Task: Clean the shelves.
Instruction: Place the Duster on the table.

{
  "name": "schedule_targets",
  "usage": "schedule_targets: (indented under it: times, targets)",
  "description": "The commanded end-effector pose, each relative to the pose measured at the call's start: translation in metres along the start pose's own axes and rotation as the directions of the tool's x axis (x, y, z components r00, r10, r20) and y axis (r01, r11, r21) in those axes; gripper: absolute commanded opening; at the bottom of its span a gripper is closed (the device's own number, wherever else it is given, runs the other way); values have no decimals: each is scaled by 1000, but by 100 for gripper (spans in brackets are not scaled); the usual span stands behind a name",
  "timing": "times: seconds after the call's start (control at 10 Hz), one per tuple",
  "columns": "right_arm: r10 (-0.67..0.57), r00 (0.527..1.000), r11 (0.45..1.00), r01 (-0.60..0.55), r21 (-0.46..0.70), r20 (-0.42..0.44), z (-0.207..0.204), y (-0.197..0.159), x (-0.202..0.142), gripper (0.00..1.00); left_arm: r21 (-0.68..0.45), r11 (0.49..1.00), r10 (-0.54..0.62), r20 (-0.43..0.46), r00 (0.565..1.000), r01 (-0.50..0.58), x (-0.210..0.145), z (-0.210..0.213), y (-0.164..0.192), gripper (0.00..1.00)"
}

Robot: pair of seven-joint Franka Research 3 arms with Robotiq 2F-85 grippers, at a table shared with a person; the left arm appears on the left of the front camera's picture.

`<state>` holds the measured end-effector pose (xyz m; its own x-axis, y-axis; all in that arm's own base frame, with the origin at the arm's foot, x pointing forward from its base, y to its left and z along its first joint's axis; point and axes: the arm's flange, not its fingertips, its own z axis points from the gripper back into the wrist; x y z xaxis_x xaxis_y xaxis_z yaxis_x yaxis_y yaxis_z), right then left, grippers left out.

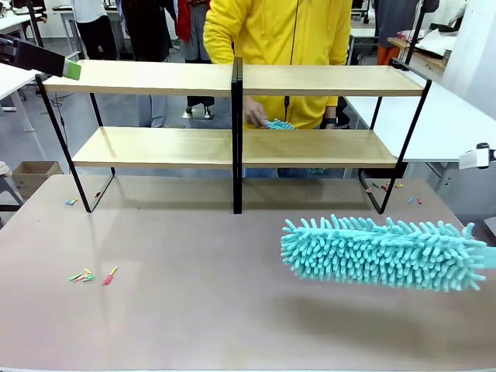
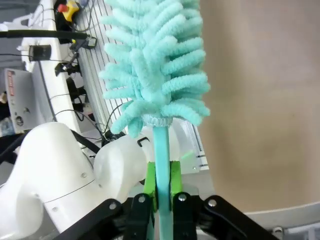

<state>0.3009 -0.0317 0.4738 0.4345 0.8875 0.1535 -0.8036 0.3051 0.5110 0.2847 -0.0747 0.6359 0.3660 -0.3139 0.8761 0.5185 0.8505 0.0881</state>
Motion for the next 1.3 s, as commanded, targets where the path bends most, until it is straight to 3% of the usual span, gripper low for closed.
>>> schedule_targets:
  times: [0.0,0.1,0.2,0.3,0.4,0.5,0.6,0.7,0.8,0.9,1.0,1.1,1.2]
  targets:
    - [65,997,998,-66,18,47,-1,-10,8,13,-400,917,-18,-43,999,-1,-37,0,12,100]
    - [61,997,998,-61,11,43,-3,-17,11,13,-613,771,51,-208,977,-171,-75,-30,8,100]
    - [21,998,1000,-22,12,53,-9,-22,16,13,-695,633,142,-329,934,-341,-120,-43,16,100]
    - [7,998,1000,-8,25,60,-10,-28,16,13,-690,521,245,-443,863,-502,-166,-54,13,100]
    - [-6,998,1000,5,14,70,-9,-34,15,13,-653,393,308,-570,762,-648,-222,-63,22,100]
    - [-26,994,1000,27,-14,102,-9,-35,15,13,-568,310,281,-712,644,-763,-265,-67,23,100]
    - [-3,999,1000,2,24,41,-13,-28,13,13,-392,386,207,-845,493,-835,-283,-81,31,100]
    - [-3,999,1000,2,24,41,-13,-28,13,13,-234,639,196,-872,449,-733,-270,-78,48,100]
    - [-3,999,1000,2,24,41,-13,-28,13,13,-692,449,314,-470,825,-565,-185,-95,92,100]
    - [-20,998,1000,19,19,52,-14,-33,13,13,-692,449,314,-470,825,-565,-185,-95,92,100]
    - [34,999,999,-34,16,23,-21,-57,28,13,-563,473,335,-596,730,-677,-238,-101,114,100]
    - [37,999,999,-37,-5,10,-31,-75,43,13,-547,412,341,-649,680,-729,-237,-120,104,100]
    - [90,996,996,-90,-14,-10,-40,-91,60,13,-513,382,353,-688,634,-769,-250,-131,101,100]
